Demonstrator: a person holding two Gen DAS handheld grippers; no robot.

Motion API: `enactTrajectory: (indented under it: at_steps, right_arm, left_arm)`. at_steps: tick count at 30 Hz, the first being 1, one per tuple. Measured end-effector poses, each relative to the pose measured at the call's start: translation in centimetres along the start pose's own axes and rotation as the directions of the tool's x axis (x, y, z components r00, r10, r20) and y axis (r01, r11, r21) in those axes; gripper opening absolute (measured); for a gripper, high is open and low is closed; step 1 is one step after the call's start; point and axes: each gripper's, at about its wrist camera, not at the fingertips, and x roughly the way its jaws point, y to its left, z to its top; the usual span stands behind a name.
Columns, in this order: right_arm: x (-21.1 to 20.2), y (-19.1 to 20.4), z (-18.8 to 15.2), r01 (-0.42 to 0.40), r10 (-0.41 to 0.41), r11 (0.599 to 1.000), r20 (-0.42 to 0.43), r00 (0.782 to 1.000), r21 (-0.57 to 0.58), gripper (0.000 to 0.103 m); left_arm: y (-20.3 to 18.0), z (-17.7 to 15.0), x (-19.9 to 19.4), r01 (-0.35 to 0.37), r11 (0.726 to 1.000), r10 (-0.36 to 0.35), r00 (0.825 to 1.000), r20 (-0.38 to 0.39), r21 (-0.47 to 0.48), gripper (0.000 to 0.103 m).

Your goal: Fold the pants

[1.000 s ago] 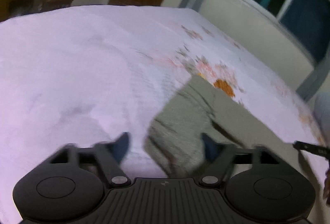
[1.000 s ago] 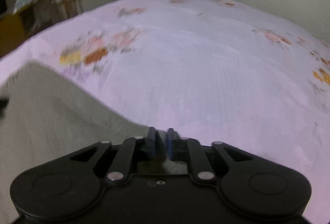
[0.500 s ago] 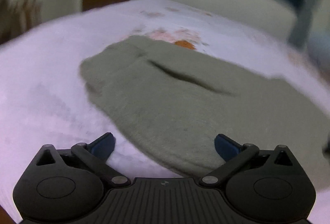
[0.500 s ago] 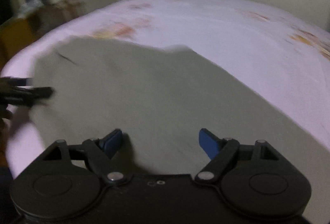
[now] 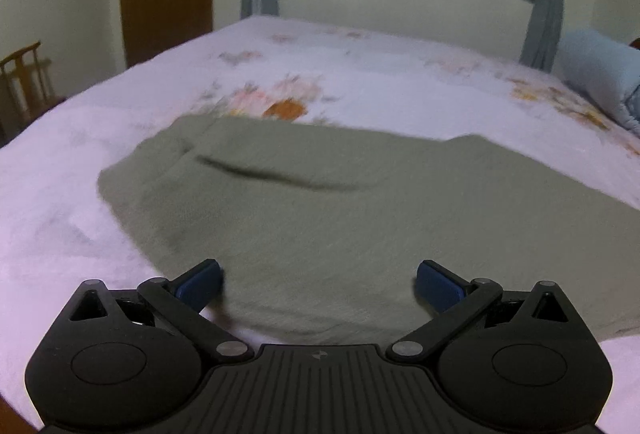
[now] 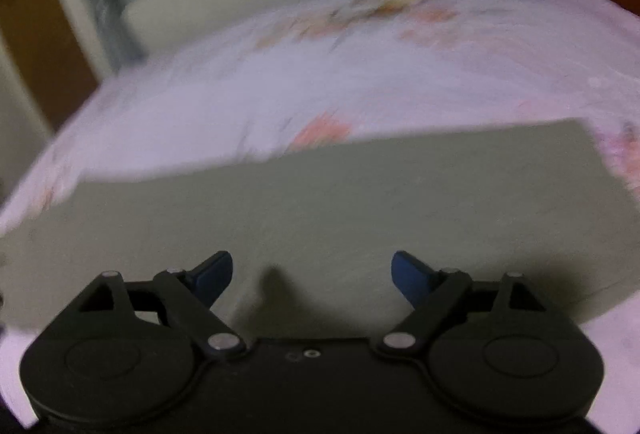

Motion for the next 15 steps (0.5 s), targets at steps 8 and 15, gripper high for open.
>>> enactTrajectory:
  at_steps: [8,15]
  right_arm:
    - [3.7,-4.6,2.3,0.049,-0.041,0.988,-0.061,0.997,0.148,0.076]
    - [-6.4,-12.0,-3.0,-0.073,-0.040,0.856,0.206,0.978,0.511,0.071]
  left_arm:
    - [-4.1,0.1,-0.2,0.060,0.994,-0.055,0.997,-0.054,0.089,0.103]
    - [-7.3,-1.0,-1.2,0.078,0.990,-0.076,0.997,-0.023,0.120,0.103]
